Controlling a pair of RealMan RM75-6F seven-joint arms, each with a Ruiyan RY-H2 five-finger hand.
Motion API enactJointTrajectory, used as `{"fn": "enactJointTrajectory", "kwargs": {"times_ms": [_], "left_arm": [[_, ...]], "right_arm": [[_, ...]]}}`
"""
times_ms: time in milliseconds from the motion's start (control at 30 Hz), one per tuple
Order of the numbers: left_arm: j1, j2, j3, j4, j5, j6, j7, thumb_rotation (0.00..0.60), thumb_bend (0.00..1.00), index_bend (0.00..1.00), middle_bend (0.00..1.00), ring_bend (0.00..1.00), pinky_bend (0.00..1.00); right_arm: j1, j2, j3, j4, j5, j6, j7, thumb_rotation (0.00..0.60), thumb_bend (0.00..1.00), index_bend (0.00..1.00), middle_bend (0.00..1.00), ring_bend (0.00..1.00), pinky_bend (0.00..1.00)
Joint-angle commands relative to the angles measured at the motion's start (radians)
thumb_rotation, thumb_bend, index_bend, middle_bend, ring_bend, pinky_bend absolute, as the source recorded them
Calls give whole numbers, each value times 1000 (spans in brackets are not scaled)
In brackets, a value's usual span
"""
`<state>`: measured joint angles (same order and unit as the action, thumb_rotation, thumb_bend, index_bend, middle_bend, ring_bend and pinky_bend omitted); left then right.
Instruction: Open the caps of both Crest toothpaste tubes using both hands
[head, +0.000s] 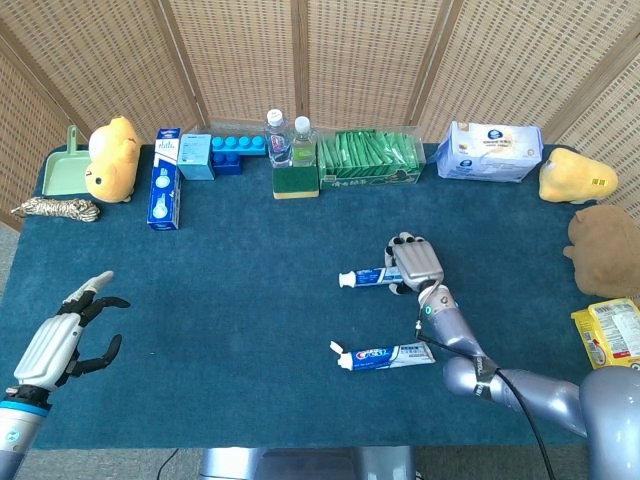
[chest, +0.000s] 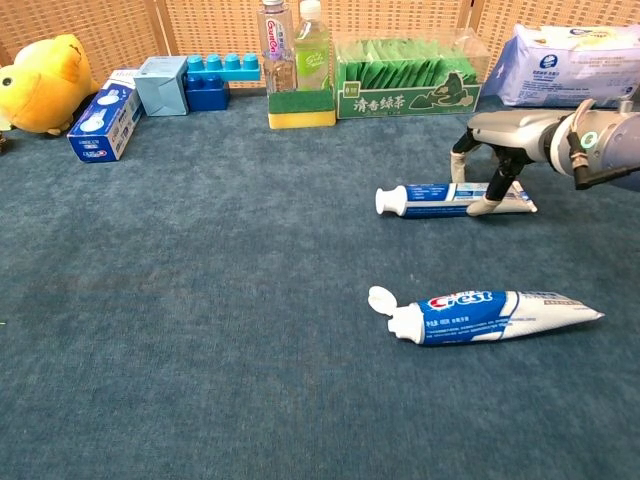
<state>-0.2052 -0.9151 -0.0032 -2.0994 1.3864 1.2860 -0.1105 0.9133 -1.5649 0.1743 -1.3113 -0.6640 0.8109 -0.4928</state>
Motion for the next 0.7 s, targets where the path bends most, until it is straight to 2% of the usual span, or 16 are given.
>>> {"fn": "enactJointTrajectory", "kwargs": {"times_ms": [33, 233, 400, 567, 700], "left_arm": [[9, 5, 3, -3, 4, 8, -4, 600, 438, 275, 30, 0, 53], [16, 9, 6, -6, 15, 11, -10, 600, 437, 271, 29, 0, 53], [16, 16, 5, -13, 29, 11, -10, 600, 438, 271, 31, 0, 52], [-4, 18, -1, -18, 33, -21, -12, 600, 437, 270, 43, 0, 55], [-65, 16, -24, -18, 19, -108, -28, 600, 438, 270, 62, 0, 67]], "right_arm": [[5, -7, 10, 1, -2, 1, 8, 600, 324, 593, 350, 216, 290], [-13, 4, 21, -17, -53, 0, 73, 600, 404, 797, 533, 425, 537], [-71, 63, 48, -102, -149, -12, 235, 600, 452, 876, 633, 552, 684], [-115, 138, 52, -184, -205, -41, 341, 600, 456, 891, 674, 606, 733], [-162, 248, 69, -297, -221, -140, 499, 600, 455, 891, 695, 634, 749]]}}
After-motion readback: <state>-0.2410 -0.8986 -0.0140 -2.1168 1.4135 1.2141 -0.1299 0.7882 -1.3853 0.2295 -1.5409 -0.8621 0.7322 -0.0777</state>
